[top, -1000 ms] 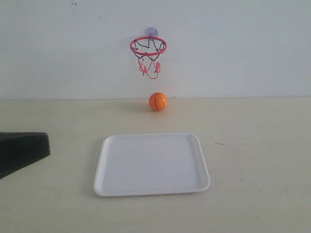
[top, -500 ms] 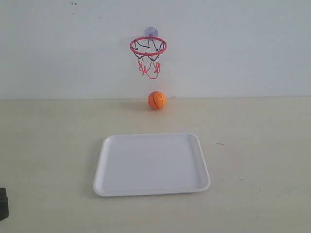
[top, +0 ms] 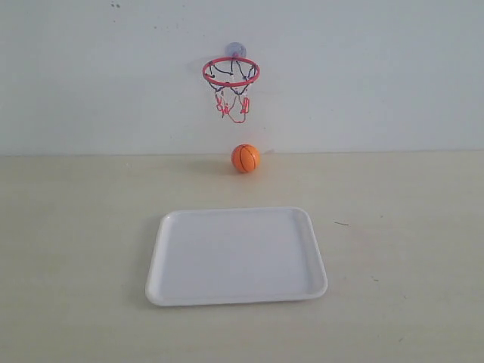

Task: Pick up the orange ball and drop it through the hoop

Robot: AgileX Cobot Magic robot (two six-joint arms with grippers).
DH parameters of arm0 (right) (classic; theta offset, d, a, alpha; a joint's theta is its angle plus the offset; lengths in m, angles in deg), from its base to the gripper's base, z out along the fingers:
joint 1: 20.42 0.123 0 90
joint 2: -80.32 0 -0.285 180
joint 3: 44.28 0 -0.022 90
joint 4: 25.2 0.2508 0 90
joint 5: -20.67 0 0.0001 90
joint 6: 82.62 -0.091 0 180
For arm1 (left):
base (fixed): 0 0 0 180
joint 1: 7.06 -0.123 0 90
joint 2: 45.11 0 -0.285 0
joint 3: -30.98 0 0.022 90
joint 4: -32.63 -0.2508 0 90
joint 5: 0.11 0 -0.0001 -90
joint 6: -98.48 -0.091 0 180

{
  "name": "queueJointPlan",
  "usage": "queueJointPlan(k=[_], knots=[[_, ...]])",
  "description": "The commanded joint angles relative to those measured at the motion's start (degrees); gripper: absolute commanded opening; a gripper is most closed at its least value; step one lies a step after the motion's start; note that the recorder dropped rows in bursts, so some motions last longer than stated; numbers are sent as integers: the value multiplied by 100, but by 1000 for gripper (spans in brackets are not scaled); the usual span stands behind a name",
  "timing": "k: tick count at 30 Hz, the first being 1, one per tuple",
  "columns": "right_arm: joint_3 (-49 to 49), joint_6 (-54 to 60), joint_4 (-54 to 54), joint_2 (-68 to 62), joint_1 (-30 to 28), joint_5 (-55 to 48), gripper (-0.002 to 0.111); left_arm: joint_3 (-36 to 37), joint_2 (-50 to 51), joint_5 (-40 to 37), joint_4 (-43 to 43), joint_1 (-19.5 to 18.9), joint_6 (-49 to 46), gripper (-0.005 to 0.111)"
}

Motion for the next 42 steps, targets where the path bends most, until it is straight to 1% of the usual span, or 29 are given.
queueJointPlan(k=[1, 4, 6, 8, 10, 13, 16, 26, 29, 32, 39, 42], knots=[[-5, 10, -23, 28, -7, 48, 0, 262, -61, -61, -476, 24, 102, 4], [-5, 10, -23, 28, -7, 48, 0, 493, -61, 128, -755, -8, 17, 4], [-5, 10, -23, 28, -7, 48, 0, 624, -61, 362, -827, -142, 17, 4], [-5, 10, -23, 28, -7, 48, 0, 754, -61, 418, -1036, -262, 17, 4], [-5, 10, -23, 28, -7, 48, 0, 916, -61, 452, -1269, -264, 17, 4], [-5, 10, -23, 28, -7, 48, 0, 1259, -61, 704, -1314, -264, 17, 4], [-5, 10, -23, 28, -7, 48, 0, 1287, -61, 917, -1304, -250, 1, 4], [-5, 10, -23, 28, -7, 48, 0, 1287, -61, 891, -1552, -238, -16, 4], [-5, 10, -23, 28, -7, 48, 0, 1287, -61, 877, -1577, -238, -369, 4], [-5, 10, -23, 28, -7, 48, 0, 1287, -61, 846, -1577, -79, -680, 4], [-5, 10, -23, 28, -7, 48, 0, 1287, -61, 781, -1577, 493, -759, 4], [-5, 10, -23, 28, -7, 48, 0, 1287, -61, 798, -1577, 601, -759, 4]])
